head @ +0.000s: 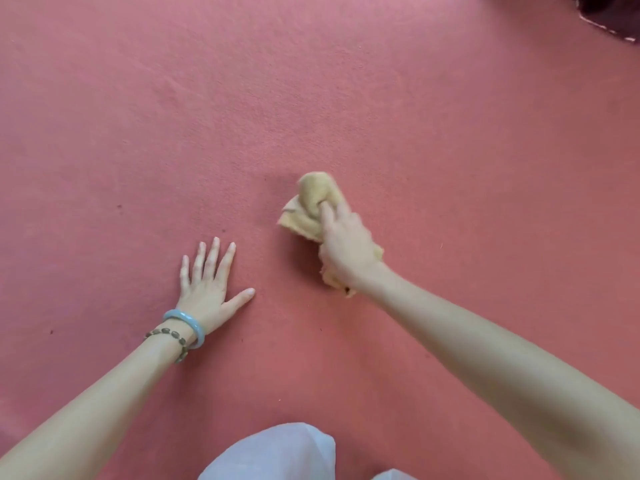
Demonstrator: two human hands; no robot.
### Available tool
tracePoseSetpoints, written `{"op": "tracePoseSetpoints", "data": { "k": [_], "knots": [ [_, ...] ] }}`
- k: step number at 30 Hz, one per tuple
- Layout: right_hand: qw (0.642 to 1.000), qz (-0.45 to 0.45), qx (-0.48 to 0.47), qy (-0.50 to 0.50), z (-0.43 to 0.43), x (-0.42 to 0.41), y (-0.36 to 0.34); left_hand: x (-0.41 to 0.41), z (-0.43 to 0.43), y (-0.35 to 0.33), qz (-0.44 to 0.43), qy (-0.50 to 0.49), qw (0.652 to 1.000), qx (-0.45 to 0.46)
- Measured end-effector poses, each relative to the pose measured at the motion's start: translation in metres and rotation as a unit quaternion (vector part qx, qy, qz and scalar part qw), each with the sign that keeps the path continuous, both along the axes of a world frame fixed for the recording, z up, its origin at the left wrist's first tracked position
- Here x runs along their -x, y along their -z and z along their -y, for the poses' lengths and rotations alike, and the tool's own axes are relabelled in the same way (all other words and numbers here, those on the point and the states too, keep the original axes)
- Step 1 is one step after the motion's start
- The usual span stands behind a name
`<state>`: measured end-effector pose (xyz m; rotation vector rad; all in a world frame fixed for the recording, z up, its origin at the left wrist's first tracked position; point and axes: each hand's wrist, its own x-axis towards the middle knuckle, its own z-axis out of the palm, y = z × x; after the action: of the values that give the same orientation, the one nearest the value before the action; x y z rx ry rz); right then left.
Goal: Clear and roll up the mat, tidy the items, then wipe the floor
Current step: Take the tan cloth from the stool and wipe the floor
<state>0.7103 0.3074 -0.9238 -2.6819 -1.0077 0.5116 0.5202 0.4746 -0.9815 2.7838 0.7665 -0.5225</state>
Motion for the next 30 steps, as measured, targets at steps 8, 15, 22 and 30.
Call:
{"op": "tracePoseSetpoints", "data": {
  "k": [8, 15, 22, 30],
  "knots": [
    [0.977, -0.052, -0.041, -0.204, -0.014, 0.018, 0.006, 0.022, -0.021, -0.009, 0.065, -0.049, 0.995, 0.056],
    [0.986, 0.086, 0.072, 0.125, 0.095, -0.149, 0.007, 0.047, -0.051, -0.016, 0.033, -0.165, 0.985, 0.039],
    [0.973, 0.08, 0.071, 0.205, 0.062, -0.145, 0.006, 0.05, -0.055, -0.01, -0.008, -0.153, 0.987, 0.056],
    [0.975, -0.01, -0.02, -0.223, -0.088, 0.052, -0.001, 0.05, -0.055, -0.006, 0.011, -0.18, 0.98, 0.089]
  ]
}}
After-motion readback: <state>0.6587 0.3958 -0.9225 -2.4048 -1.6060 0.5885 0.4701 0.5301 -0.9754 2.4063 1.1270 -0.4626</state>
